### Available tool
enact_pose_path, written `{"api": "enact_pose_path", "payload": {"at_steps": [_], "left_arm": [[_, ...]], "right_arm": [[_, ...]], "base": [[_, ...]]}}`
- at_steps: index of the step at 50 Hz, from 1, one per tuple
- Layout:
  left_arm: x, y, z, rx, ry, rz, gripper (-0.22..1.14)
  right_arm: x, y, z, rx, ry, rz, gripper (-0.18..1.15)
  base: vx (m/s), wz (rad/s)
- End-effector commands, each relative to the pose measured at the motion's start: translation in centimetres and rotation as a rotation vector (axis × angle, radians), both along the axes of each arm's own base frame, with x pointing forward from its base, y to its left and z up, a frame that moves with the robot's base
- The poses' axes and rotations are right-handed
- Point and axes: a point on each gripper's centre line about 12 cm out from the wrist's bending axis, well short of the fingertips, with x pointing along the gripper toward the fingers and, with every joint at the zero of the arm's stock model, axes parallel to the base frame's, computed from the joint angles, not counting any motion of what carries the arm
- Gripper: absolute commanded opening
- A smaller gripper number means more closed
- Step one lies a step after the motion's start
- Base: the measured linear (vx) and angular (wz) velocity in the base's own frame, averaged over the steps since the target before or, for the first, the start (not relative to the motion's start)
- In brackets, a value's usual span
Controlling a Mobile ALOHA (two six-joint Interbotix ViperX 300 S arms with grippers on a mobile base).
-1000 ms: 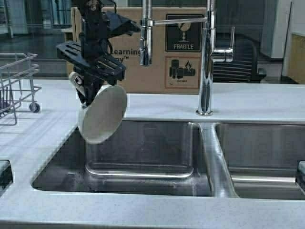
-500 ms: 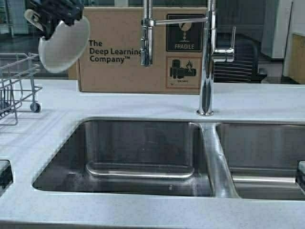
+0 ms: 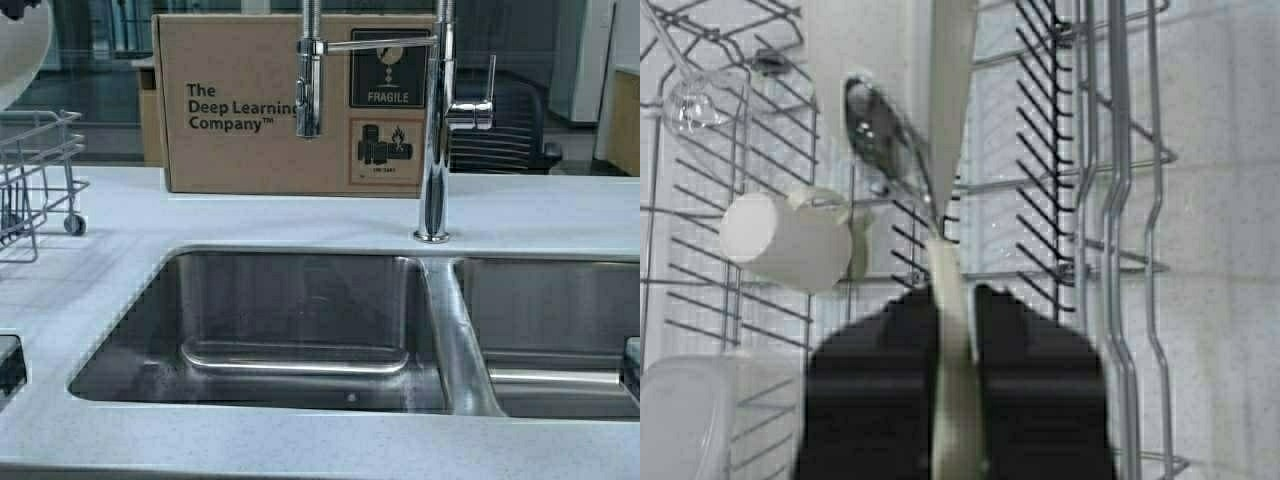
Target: Wash the pan
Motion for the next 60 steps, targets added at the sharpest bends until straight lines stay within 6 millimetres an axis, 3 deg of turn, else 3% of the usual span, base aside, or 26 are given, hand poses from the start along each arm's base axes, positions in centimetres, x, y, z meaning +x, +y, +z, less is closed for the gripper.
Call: {"api": "enact_pose_path", "payload": {"at_steps": [1,9,21,43,60], "left_arm": [[-0.7,1.0,-0.1,0.004,-0.013,0.021,0.03],[-2.0,2.9,-2.5,0.004,0.038,0.073,0.03],[-2.4,4.6,-3.5,-0.008,0.026,0.104,0.03],[-2.2,4.8,-6.2,-0.028,0.095,0.090,0.03],[-2.0,5.2,-7.0,-0.017,0.142,0.109,0.07]], "right_arm": [[0.3,0.1,1.5,0.008,-0.045,0.002,0.05],[0.3,0.1,1.4,0.004,-0.045,0.002,0.05],[0.4,0.1,1.3,0.003,-0.040,0.002,0.05],[0.5,0.1,1.2,0.003,-0.038,0.002,0.05],[0.5,0.1,1.1,0.003,-0.035,0.002,0.05]], "base": [[0.00,0.00],[0.00,0.00],[0.00,0.00],[0.00,0.00],[0.00,0.00]]}}
